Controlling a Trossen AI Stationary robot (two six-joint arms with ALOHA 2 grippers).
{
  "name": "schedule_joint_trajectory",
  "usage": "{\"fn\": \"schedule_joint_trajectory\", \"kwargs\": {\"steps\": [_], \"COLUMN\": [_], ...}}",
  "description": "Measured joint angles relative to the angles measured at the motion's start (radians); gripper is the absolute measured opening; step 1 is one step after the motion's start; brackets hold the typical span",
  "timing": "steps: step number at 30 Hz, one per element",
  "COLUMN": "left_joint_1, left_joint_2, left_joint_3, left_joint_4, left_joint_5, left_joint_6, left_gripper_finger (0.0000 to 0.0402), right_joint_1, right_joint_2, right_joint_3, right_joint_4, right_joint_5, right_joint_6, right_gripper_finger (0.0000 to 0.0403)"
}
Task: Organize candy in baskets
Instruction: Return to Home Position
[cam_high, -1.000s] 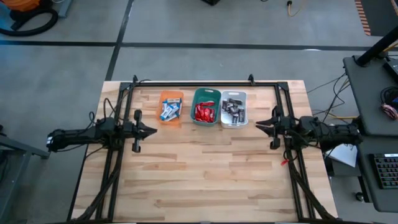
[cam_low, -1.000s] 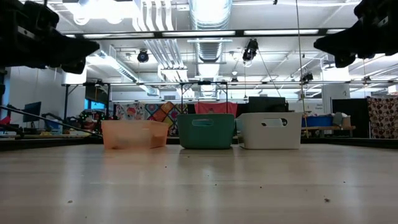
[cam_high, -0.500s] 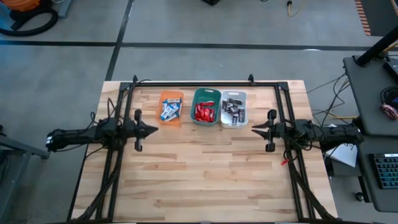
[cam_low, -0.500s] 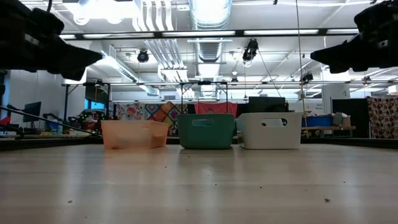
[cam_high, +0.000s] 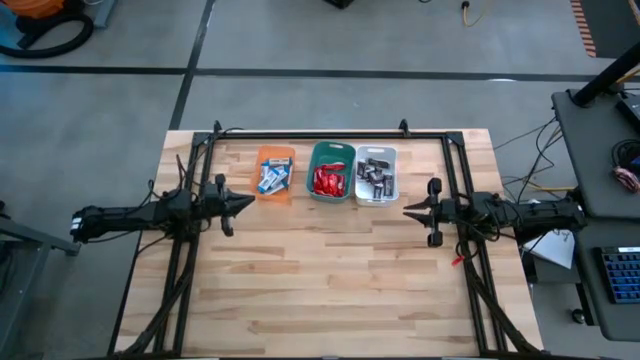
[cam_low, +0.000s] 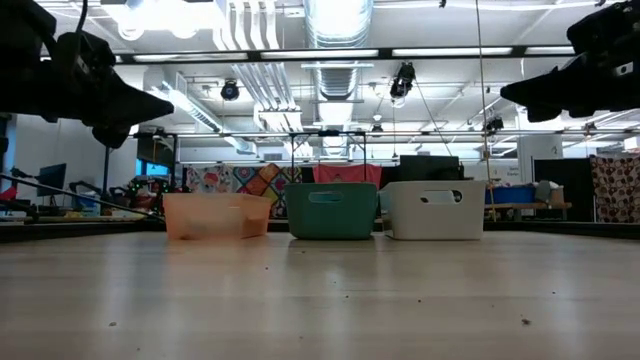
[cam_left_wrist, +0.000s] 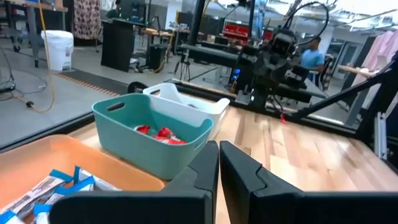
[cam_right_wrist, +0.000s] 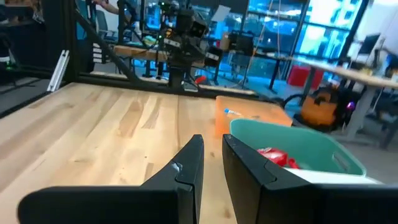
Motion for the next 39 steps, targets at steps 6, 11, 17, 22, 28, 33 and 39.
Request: {"fn": "schedule_joint_trajectory", "kwargs": {"steps": [6,11,17,22,28,33,39], "left_joint_1": [0.000,0.000,0.000,0.000,0.000,0.000,0.000], "left_joint_2": [0.017,0.029,0.044,0.056,0.065,0.075,0.085], "left_joint_3": [0.000,0.001,0.001,0.001,0.001,0.001,0.001], "left_joint_4": [-0.001,-0.001,-0.001,-0.001,-0.001,-0.001,-0.001], "left_joint_5": [-0.002,-0.001,-0.001,0.001,0.001,0.001,0.001], "left_joint_6": [0.000,0.000,0.000,0.000,0.000,0.000,0.000], "left_gripper_finger": [0.0000,0.0000,0.0000,0.0000,0.0000,0.0000,0.0000], "right_joint_1": [0.000,0.000,0.000,0.000,0.000,0.000,-0.001], "right_joint_2": [0.001,0.000,0.001,0.001,0.002,0.002,0.001], "right_joint_3": [0.001,0.001,0.001,0.001,0.001,0.002,0.002], "right_joint_4": [0.006,0.007,0.003,0.004,0.003,0.004,0.005], "right_joint_5": [0.000,-0.001,-0.003,-0.003,-0.002,-0.002,0.008], "right_joint_6": [-0.019,-0.055,0.276,0.669,0.736,0.733,0.740], "right_gripper_finger": [0.0052,0.0052,0.0052,0.0052,0.0052,0.0052,0.0052]}}
